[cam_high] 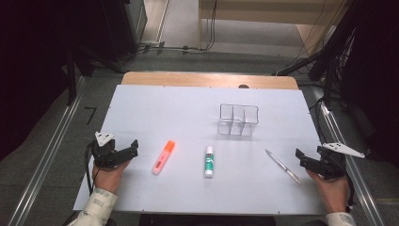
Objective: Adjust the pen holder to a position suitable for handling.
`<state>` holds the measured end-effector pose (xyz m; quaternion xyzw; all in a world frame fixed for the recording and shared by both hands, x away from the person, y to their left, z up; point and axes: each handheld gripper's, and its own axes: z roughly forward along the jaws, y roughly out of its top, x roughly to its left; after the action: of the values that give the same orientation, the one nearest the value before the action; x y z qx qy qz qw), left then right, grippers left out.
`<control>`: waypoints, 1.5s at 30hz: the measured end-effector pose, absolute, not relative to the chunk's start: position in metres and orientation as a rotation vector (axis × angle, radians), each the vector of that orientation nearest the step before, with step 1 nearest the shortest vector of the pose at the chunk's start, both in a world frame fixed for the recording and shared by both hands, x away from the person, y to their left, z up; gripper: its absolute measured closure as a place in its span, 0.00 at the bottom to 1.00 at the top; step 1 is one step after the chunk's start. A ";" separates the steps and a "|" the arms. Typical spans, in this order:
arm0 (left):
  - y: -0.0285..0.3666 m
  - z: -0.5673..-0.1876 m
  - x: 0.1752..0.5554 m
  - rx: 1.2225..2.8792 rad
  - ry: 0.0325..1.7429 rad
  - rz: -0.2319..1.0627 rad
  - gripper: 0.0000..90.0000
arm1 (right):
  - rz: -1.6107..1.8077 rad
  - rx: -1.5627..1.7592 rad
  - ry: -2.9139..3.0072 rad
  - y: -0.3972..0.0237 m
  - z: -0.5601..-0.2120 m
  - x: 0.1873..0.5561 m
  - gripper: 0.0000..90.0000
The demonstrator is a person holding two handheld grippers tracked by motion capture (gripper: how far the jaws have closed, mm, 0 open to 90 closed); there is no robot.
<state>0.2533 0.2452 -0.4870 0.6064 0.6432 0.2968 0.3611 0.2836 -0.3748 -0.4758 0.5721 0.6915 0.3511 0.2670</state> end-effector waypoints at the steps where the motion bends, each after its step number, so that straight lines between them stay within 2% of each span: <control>1: 0.245 -0.487 0.253 1.562 1.657 0.765 0.07 | 0.949 1.545 1.870 -0.374 -0.475 0.284 0.16; 10: 0.207 -0.480 0.258 1.628 1.558 0.751 0.08 | 0.963 1.516 1.887 -0.361 -0.470 0.288 0.16; 12: 0.198 -0.478 0.261 1.643 1.529 0.746 0.10 | 0.968 1.513 1.879 -0.359 -0.468 0.289 0.20; 18: 0.172 -0.475 0.274 1.683 1.477 0.717 0.11 | 0.983 1.499 1.886 -0.350 -0.465 0.296 0.22; 26: 0.143 -0.471 0.296 1.684 1.420 0.685 0.19 | 0.987 1.454 1.920 -0.327 -0.463 0.311 0.26; 30: 0.130 -0.470 0.306 1.689 1.395 0.678 0.27 | 0.992 1.422 1.940 -0.313 -0.463 0.321 0.32; 33: 0.121 -0.475 0.316 1.710 1.389 0.653 0.38 | 0.992 1.407 1.942 -0.306 -0.463 0.327 0.39; 36: 0.112 -0.480 0.326 1.713 1.395 0.590 0.48 | 1.011 1.383 1.944 -0.299 -0.462 0.333 0.52; 40: 0.098 -0.480 0.339 1.704 1.368 0.576 0.61 | 1.042 1.380 1.983 -0.292 -0.462 0.343 0.69; 42: 0.092 -0.480 0.344 1.711 1.355 0.565 0.74 | 1.044 1.367 2.009 -0.287 -0.463 0.347 0.76; 45: 0.082 -0.479 0.351 1.721 1.329 0.550 0.87 | 1.025 1.340 2.038 -0.278 -0.466 0.354 0.87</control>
<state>0.3512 0.0818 -0.4785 0.6912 0.5338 0.2208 0.4341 0.3543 -0.2782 -0.4658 0.4910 0.7467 0.3755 0.2457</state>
